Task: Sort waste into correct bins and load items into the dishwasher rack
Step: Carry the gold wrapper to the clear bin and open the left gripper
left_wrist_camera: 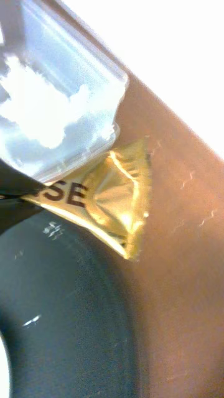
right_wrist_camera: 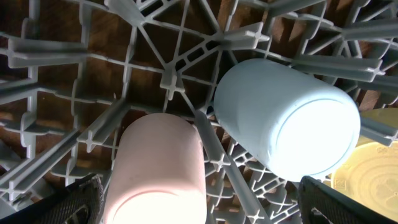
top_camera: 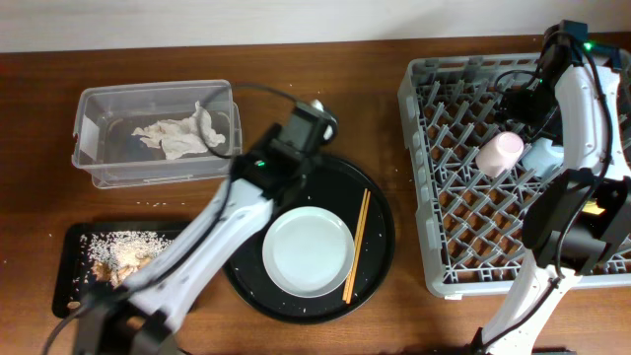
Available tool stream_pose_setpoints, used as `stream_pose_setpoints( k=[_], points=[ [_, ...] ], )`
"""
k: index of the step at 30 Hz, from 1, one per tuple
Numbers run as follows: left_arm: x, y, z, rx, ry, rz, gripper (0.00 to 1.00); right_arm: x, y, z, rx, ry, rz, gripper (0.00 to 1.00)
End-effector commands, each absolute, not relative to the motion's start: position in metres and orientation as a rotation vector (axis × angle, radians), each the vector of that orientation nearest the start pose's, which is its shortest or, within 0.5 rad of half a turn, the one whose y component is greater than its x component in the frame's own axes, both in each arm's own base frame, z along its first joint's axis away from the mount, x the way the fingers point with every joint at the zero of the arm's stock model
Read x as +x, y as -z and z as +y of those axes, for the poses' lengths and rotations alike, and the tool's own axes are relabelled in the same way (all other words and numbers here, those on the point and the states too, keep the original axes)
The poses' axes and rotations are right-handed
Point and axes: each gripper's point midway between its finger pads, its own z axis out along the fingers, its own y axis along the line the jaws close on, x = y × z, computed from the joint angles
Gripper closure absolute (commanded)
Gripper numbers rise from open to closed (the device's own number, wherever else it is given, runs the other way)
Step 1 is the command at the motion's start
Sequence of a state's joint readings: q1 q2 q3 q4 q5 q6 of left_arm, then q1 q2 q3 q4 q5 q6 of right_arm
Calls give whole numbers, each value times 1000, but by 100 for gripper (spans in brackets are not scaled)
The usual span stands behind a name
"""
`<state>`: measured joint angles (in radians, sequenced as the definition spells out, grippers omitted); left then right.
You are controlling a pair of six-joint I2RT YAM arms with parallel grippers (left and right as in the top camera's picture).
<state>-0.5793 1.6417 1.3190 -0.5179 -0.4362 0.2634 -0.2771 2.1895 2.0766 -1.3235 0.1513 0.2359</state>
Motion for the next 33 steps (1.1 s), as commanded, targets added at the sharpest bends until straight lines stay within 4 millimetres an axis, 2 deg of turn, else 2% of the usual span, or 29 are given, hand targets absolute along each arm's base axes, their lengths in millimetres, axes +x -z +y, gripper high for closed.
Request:
stream_pose_setpoints(
  k=[1,5,7,8,11,14,17,21,22,23,25,30,33],
  points=[
    [435,-252,-119,329,-470,2093,99,433,-118,-150,785,233,2897,1],
    [454,-263,-66,-46,-391,2059,99,433,-118,-150,785,233,2897,2],
    [463,-264,-38,-251,-272,2036,99,433,-118,-150,785,233,2897,2],
    [472,-267,-21,-386,-140,2003,99,433,-118,-150,785,233,2897,2],
    [482,-273,8,-580,37,1930,98,433,-118,-150,785,233,2897,2],
    [486,-277,37,-717,98,1866,95,433,-118,-149,785,232,2897,2],
    [488,-266,68,-867,143,1824,89,433,-118,-150,785,233,2897,2],
    [498,-239,78,-951,277,1860,87,433,-118,-150,785,233,2897,2],
    [501,-233,77,-959,319,1873,76,433,-118,-150,785,233,2897,2],
    [503,-228,77,-958,338,1884,51,433,-118,-150,785,233,2897,2],
    [503,-226,79,-964,334,1889,25,433,-118,-150,785,233,2897,1],
    [501,-235,73,-938,376,1886,24,433,-118,-150,785,233,2897,1],
    [496,-257,66,-903,420,1862,24,433,-118,-150,785,233,2897,2]
  ],
)
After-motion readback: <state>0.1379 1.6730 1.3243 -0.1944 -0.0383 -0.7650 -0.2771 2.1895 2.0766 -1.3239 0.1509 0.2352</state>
